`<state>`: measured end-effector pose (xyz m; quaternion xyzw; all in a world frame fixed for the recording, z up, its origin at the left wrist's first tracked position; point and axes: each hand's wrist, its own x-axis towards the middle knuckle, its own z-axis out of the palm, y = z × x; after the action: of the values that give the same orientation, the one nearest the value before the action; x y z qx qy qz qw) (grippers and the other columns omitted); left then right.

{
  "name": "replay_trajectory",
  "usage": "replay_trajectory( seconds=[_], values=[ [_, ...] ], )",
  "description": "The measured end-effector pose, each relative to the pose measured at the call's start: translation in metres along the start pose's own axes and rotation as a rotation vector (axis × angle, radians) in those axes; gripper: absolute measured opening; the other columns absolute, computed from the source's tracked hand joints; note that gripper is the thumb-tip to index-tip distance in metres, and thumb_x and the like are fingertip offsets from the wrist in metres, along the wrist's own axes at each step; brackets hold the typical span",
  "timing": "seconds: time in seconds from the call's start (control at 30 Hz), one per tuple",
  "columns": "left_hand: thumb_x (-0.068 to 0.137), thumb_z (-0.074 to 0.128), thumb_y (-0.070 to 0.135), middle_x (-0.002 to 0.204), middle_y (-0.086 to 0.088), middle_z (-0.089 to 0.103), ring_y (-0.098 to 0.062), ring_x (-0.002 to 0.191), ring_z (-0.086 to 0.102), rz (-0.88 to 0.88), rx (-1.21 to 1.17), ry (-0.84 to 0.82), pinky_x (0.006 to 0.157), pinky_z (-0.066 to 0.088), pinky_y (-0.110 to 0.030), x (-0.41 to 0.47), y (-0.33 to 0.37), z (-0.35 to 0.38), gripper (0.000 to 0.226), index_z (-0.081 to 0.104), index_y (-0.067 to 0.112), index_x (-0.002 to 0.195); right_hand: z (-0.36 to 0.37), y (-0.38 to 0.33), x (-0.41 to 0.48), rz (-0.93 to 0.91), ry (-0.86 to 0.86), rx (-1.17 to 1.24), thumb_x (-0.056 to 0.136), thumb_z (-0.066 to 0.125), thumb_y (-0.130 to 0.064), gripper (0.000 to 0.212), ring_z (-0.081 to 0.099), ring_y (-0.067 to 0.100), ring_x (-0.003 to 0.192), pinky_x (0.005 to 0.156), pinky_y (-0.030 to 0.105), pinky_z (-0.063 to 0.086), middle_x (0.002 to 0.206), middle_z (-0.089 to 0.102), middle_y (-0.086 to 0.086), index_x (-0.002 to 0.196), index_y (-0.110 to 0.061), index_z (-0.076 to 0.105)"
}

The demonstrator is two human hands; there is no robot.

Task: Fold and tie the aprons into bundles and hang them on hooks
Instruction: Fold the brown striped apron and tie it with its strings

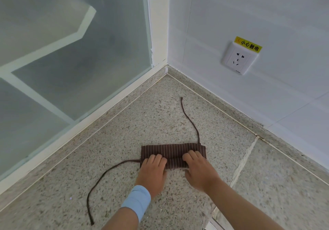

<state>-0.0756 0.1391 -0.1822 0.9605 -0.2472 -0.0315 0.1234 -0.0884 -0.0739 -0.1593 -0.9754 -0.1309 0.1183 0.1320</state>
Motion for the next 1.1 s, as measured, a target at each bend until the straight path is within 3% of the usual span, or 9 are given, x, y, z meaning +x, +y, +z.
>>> replay_trajectory(
  seconds=[0.07, 0.27, 0.47, 0.57, 0.67, 0.83, 0.9, 0.97, 1.1],
  values=[
    [0.072, 0.079, 0.036, 0.097, 0.008, 0.059, -0.014, 0.085, 0.055, -0.002, -0.053, 0.000, 0.071, 0.053, -0.029, 0.000, -0.008, -0.002, 0.035, 0.063, 0.024, 0.100, 0.001, 0.005, 0.000, -0.012, 0.015, -0.043, 0.092, 0.055, -0.031, 0.030, 0.049, 0.016, 0.101, 0.093, 0.030, 0.048, 0.113, 0.052, -0.006, 0.120, -0.021, 0.053],
    [0.059, 0.090, 0.032, 0.094, 0.013, 0.062, -0.011, 0.086, 0.056, -0.005, -0.126, -0.013, 0.070, 0.054, -0.025, 0.003, -0.026, -0.013, 0.042, 0.068, 0.028, 0.095, -0.011, 0.011, 0.004, -0.031, -0.016, -0.157, 0.091, 0.045, -0.006, 0.033, 0.054, 0.018, 0.104, 0.094, 0.033, 0.047, 0.115, 0.057, -0.002, 0.120, -0.018, 0.057],
    [0.072, 0.085, 0.015, 0.092, 0.007, 0.062, -0.010, 0.078, 0.058, 0.045, -0.110, -0.016, 0.063, 0.055, -0.021, 0.010, -0.036, -0.011, 0.032, 0.069, 0.021, 0.099, -0.014, 0.018, 0.007, 0.011, -0.029, -0.110, 0.101, 0.034, -0.016, 0.027, 0.048, 0.017, 0.106, 0.099, 0.032, 0.041, 0.119, 0.052, -0.002, 0.120, -0.019, 0.052],
    [0.087, 0.071, 0.005, 0.097, 0.000, 0.058, -0.013, 0.080, 0.054, -0.041, -0.200, -0.064, 0.065, 0.053, -0.025, 0.016, -0.036, -0.009, 0.022, 0.067, 0.015, 0.107, -0.017, 0.020, 0.012, 0.040, -0.041, -0.092, 0.102, 0.034, -0.019, 0.023, 0.050, 0.017, 0.094, 0.086, 0.030, 0.047, 0.118, 0.048, 0.001, 0.113, -0.018, 0.054],
    [0.102, 0.050, 0.015, 0.105, 0.001, 0.049, -0.011, 0.086, 0.050, -0.142, -0.256, -0.092, 0.071, 0.042, -0.018, 0.029, -0.033, -0.016, 0.022, 0.064, 0.013, 0.118, -0.024, 0.022, 0.026, 0.086, -0.068, -0.073, 0.106, 0.032, -0.025, 0.024, 0.053, 0.016, 0.088, 0.076, 0.030, 0.048, 0.113, 0.051, 0.000, 0.112, -0.017, 0.054],
    [0.099, 0.051, 0.037, 0.081, 0.011, 0.046, -0.019, 0.093, 0.054, -0.453, -0.169, -0.071, 0.071, 0.044, -0.031, 0.052, -0.022, -0.037, 0.016, 0.053, 0.025, 0.110, -0.033, 0.020, 0.045, 0.140, -0.081, -0.153, 0.107, 0.030, -0.035, 0.024, 0.060, 0.019, 0.091, 0.077, 0.033, 0.051, 0.109, 0.059, 0.001, 0.114, -0.019, 0.046],
    [0.097, 0.055, 0.036, 0.095, 0.006, 0.057, -0.020, 0.101, 0.050, -0.502, 0.008, -0.057, 0.084, 0.044, -0.033, 0.063, -0.015, -0.039, 0.019, 0.052, 0.024, 0.112, -0.037, 0.018, 0.050, 0.186, -0.105, -0.292, 0.106, 0.034, -0.036, 0.026, 0.057, 0.023, 0.100, 0.090, 0.037, 0.047, 0.113, 0.059, 0.003, 0.118, -0.017, 0.046],
    [0.090, 0.063, 0.020, 0.110, 0.003, 0.057, -0.021, 0.105, 0.047, -0.445, 0.089, -0.006, 0.091, 0.041, -0.033, 0.070, -0.007, -0.036, 0.025, 0.055, 0.025, 0.113, -0.043, 0.016, 0.054, 0.202, -0.073, -0.402, 0.100, 0.047, -0.028, 0.023, 0.050, 0.025, 0.104, 0.094, 0.039, 0.041, 0.114, 0.053, 0.007, 0.120, -0.015, 0.046],
    [0.053, 0.087, -0.001, 0.098, -0.002, 0.071, -0.023, 0.085, 0.065, -0.021, 0.053, -0.014, 0.075, 0.057, -0.037, 0.065, 0.000, -0.009, 0.054, 0.073, 0.016, 0.102, -0.045, 0.005, 0.064, 0.137, -0.079, -0.353, 0.083, 0.067, -0.009, 0.048, 0.050, 0.022, 0.095, 0.074, 0.032, 0.049, 0.115, 0.046, 0.009, 0.122, -0.013, 0.041]
  ],
)
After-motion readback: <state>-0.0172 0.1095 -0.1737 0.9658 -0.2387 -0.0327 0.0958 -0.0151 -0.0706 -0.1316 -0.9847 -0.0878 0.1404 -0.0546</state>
